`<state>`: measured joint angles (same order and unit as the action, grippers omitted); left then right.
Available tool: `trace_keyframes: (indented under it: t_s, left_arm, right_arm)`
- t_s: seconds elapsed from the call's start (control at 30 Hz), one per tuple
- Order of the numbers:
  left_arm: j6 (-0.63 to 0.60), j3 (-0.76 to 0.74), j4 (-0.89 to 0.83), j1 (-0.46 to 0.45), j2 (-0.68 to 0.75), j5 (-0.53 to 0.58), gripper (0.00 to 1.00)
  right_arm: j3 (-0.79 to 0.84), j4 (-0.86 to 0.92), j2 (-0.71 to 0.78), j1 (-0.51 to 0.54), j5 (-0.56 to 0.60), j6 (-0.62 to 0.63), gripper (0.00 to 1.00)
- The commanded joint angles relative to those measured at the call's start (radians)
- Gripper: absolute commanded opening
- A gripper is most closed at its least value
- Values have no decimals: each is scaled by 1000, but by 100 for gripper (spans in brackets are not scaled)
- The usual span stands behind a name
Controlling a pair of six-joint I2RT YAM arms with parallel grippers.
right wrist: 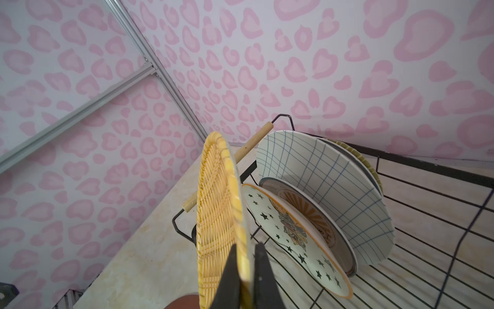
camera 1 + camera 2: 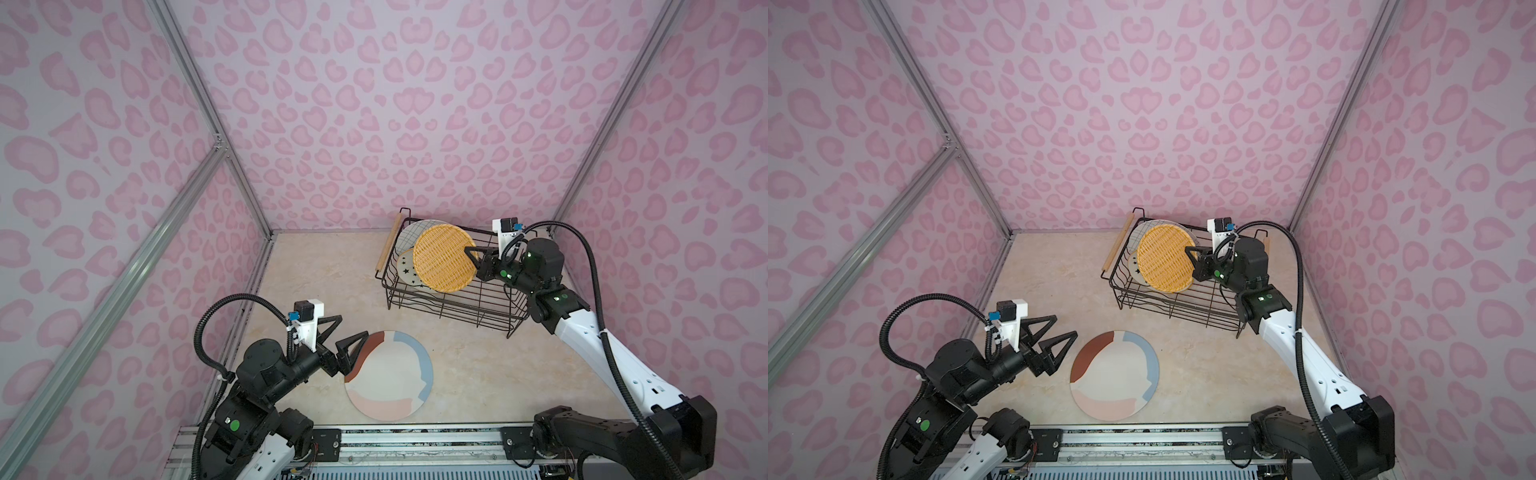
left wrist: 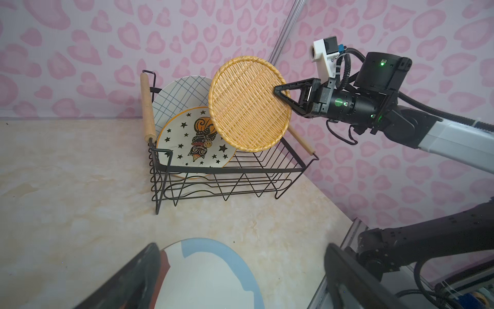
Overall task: Load the plates into the dish rack
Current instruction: 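Carry the wicker plate to the rack with the right gripper while left withdraws, then lower the wicker plate into the rack against the star plate, right gripper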
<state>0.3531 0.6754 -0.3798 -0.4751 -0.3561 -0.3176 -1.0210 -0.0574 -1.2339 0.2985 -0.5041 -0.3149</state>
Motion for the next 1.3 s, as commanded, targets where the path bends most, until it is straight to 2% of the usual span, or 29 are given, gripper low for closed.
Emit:
trace_keyframes:
  t_s: [0.0,0.2,0.37,0.6,0.77,0.83,1.27]
  left_arm:
    - [-46,-5,-4,1,-7,36,97]
    - [-65,24,-134,0,-116,177,97]
    - [-23,21,-139,1,-123,128,97]
    - [58,-47,-146,1,-39,141,97]
    - [53,-46,-151,1,-36,166,97]
    - [49,-42,-150,1,-50,142,97]
    - [46,-42,-148,1,-68,129,97]
  right_arm:
    - [5,-110,-24,0,-24,140,0]
    - [19,-137,-82,1,-39,339,0]
    - [24,-162,-130,15,-57,454,0]
    - [17,-168,-195,51,-80,615,0]
    - [-9,-170,-258,51,-70,678,0]
    - [-28,-165,-287,50,-72,706,0]
    - [-55,-178,-391,24,-88,783,0]
